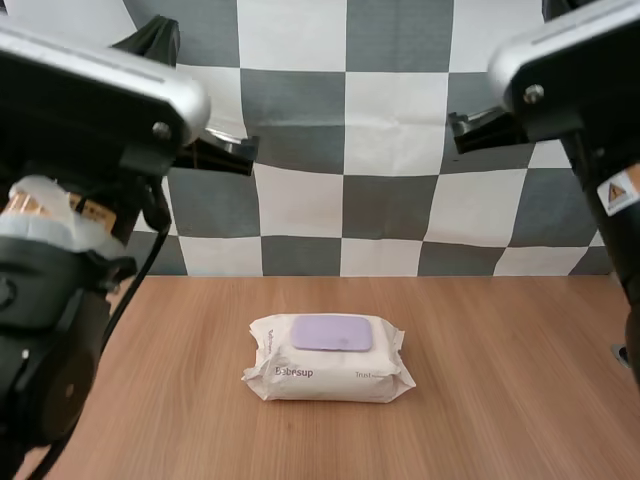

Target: Open the wet wipes lid

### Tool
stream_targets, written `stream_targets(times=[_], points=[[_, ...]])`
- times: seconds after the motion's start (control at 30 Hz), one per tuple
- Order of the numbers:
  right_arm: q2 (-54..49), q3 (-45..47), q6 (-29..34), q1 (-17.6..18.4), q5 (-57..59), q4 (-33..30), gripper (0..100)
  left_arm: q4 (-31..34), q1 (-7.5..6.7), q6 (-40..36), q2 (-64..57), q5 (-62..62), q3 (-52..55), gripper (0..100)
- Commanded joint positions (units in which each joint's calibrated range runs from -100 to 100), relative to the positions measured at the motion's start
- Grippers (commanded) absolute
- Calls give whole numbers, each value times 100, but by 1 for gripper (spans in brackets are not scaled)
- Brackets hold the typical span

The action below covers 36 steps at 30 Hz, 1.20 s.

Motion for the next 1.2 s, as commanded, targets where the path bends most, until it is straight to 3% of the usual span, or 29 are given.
stream_targets(times=[0.0, 0.1, 0.27, 0.53, 0.63, 0.67, 0.8, 0.87, 1.17], points=[[697, -1446, 5, 0, 6315, 2, 0, -1, 79, 654, 845, 8539, -2951, 0], [942, -1446, -224, 0, 7206, -6, 0, -33, 173, 933, 1117, 9133, -2858, 0], [1435, -1418, -767, 0, 8295, 36, 0, -35, 173, 1890, 1409, 9747, -2495, 0], [1782, -490, -2588, 0, 8963, 459, 0, 296, 173, 2882, 1669, 11178, -1679, 0], [1769, -168, -3136, 0, 8924, 812, 0, 337, 173, 2690, 1655, 11088, -1404, 0], [1769, -54, -3247, 0, 8879, 971, 0, 294, 173, 2317, 1655, 10980, -1290, 0], [1769, 56, -3428, 0, 8876, 1327, 0, -448, 173, 2403, 1398, 9806, -905, 0], [1769, 71, -3592, 0, 8956, 1449, 0, -1039, 173, 2844, 1171, 9440, -699, 0], [1769, 71, -4402, 0, 9006, 2147, 0, -2397, 173, 3309, 1114, 9243, -436, 0]])
